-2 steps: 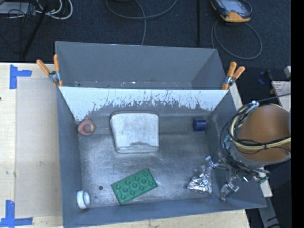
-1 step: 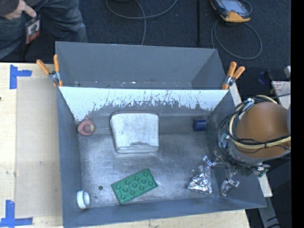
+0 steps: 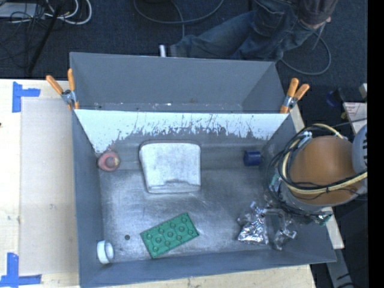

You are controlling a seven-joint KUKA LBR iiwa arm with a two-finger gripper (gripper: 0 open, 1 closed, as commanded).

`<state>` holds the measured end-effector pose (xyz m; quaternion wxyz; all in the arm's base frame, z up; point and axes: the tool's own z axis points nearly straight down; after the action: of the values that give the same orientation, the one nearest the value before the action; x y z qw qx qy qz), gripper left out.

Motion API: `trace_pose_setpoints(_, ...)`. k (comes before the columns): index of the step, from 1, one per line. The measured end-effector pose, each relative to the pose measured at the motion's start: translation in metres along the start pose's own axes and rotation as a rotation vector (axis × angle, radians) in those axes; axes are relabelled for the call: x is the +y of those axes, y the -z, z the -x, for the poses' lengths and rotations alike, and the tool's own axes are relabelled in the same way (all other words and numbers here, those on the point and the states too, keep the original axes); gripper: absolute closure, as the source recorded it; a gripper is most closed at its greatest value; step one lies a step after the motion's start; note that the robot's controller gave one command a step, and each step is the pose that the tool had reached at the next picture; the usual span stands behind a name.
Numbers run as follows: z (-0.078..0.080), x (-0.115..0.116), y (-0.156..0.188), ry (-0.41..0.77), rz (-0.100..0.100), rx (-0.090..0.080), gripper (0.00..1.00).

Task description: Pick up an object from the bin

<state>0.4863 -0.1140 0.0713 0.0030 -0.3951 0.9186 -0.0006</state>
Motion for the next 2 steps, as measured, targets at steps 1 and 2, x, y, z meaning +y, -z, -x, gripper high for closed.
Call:
trace_pose_setpoints(1,0.0007,-0.0005,0.0006,0.000,0.003,0.004,0.00)
trace_pose_setpoints(2,0.0013,-0.0008,0.0013,0.002,0.001,0.003,1.00)
